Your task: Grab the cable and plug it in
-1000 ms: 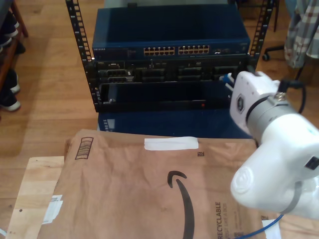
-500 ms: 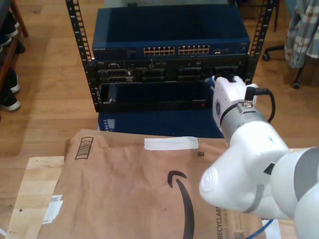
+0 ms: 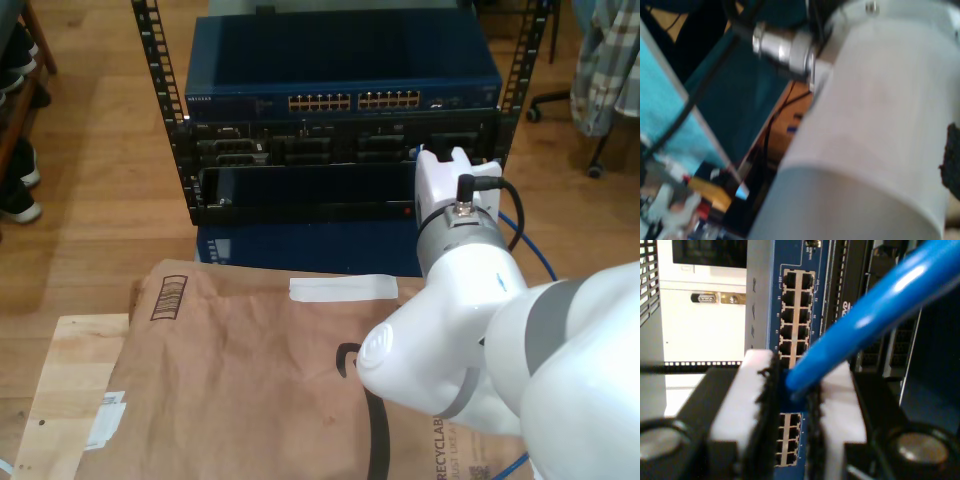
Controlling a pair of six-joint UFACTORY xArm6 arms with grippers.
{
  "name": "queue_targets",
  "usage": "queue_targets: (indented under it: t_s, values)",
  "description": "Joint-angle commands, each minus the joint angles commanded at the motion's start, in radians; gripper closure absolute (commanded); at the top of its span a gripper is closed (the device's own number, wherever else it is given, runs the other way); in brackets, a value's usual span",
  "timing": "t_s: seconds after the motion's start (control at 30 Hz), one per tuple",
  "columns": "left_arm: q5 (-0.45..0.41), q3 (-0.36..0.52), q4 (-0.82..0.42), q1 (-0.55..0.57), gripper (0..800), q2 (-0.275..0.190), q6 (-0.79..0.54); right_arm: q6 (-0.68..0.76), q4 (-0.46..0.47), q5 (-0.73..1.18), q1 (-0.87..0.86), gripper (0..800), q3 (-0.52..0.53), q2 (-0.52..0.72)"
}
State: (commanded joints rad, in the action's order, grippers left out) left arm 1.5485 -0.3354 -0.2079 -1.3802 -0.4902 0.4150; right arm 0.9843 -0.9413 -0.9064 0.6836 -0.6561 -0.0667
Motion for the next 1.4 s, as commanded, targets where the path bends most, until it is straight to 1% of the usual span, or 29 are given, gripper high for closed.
queue_targets:
  t_s: [0.07,0.17,0.27,0.37,0.43,0.5,0.63,0.7,0.8,0.87,1.03,1.4]
  values:
    - [-0.008,0.008,-0.002,-0.028,1,0.0,-0.02,0.0,-0.002,0.0,-0.002,799,-0.008,-0.012]
    - [-0.012,0.021,-0.002,-0.034,1,-0.002,-0.031,-0.002,-0.011,0.0,-0.002,799,-0.026,-0.025]
    - [-0.048,0.041,0.0,-0.043,1,-0.003,-0.04,-0.021,-0.029,0.0,0.0,799,-0.046,-0.035]
    - [-0.055,0.044,0.002,-0.08,1,-0.005,-0.083,-0.032,-0.043,0.0,-0.002,799,-0.069,-0.058]
    - [-0.077,0.044,0.005,-0.092,1,-0.005,-0.117,-0.032,-0.043,0.0,0.0,799,-0.075,-0.058]
    - [-0.126,0.061,0.003,-0.123,1,-0.017,-0.138,-0.032,-0.043,0.0,0.0,799,-0.077,-0.061]
    - [-0.29,0.166,-0.002,-0.144,1,-0.044,-0.152,-0.032,-0.043,0.0,0.0,799,-0.077,-0.064]
    - [-0.324,0.199,-0.002,-0.144,1,-0.044,-0.15,-0.032,-0.043,0.0,0.0,799,-0.077,-0.064]
    - [-0.351,0.21,-0.002,-0.149,1,-0.041,-0.153,-0.032,-0.043,0.0,0.0,799,-0.078,-0.072]
    - [-0.399,0.232,0.0,-0.152,1,-0.041,-0.153,-0.032,-0.043,0.0,0.0,799,-0.083,-0.075]
    - [-0.413,0.232,0.0,-0.195,1,-0.038,-0.163,-0.032,-0.043,0.0,-0.002,799,-0.087,-0.078]
    - [-0.41,0.23,0.005,-0.196,0,-0.035,-0.173,-0.032,-0.054,-0.028,0.009,799,-0.075,-0.069]
